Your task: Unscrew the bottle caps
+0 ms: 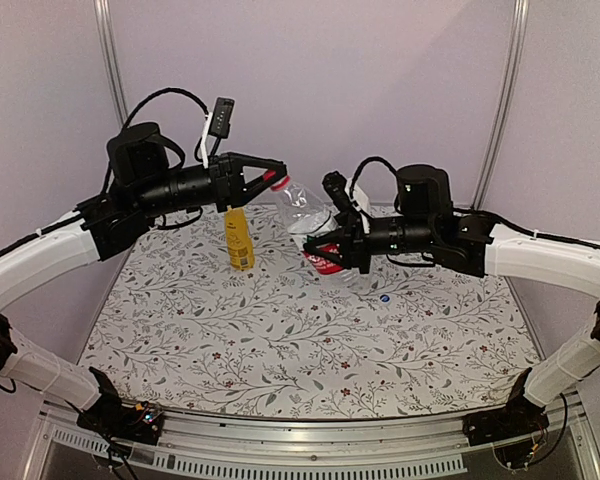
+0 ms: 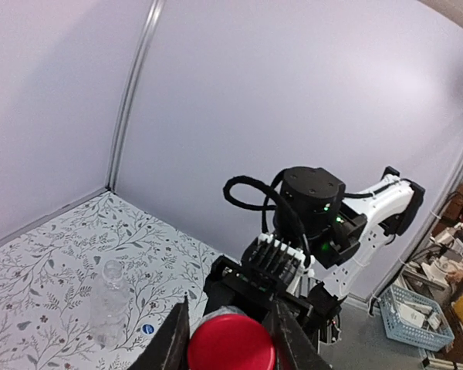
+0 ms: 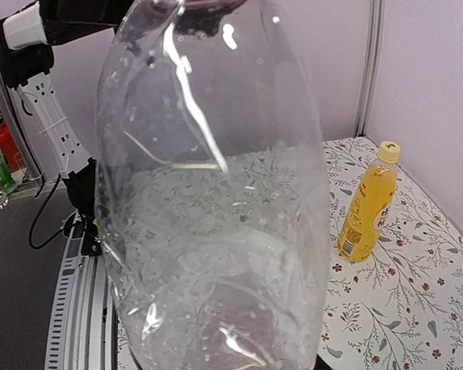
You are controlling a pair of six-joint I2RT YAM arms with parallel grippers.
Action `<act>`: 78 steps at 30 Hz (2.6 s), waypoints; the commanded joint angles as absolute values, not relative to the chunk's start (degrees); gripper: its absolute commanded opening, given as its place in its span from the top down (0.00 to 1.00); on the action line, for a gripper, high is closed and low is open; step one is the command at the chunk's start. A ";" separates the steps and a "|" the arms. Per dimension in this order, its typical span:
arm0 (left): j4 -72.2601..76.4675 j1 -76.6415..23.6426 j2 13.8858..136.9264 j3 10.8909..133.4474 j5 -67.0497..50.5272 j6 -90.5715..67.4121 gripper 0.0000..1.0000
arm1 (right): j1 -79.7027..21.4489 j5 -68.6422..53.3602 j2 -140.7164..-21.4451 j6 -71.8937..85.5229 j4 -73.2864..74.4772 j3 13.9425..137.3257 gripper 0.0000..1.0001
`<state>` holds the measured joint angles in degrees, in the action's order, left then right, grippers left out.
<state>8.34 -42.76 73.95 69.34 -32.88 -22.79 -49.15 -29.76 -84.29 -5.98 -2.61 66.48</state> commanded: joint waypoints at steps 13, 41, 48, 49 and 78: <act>-6.42 -46.19 83.01 81.09 -3.23 -37.58 0.81 | -52.15 15.54 -87.20 -12.69 0.46 72.53 0.71; 1.07 -41.77 74.45 73.84 -5.94 -31.82 0.76 | -50.89 -2.00 -83.76 -12.41 -3.19 67.26 0.71; 4.45 -41.17 71.11 68.43 -7.98 -29.24 0.75 | -49.97 -5.67 -82.31 -11.39 -2.59 67.07 0.71; 4.90 -41.16 70.57 67.11 -8.20 -27.92 0.74 | -49.54 -5.97 -81.90 -10.59 -2.44 67.14 0.70; 25.10 -55.28 99.62 48.45 -3.92 -12.60 0.76 | -40.96 -3.64 -74.97 -1.09 4.08 67.81 0.70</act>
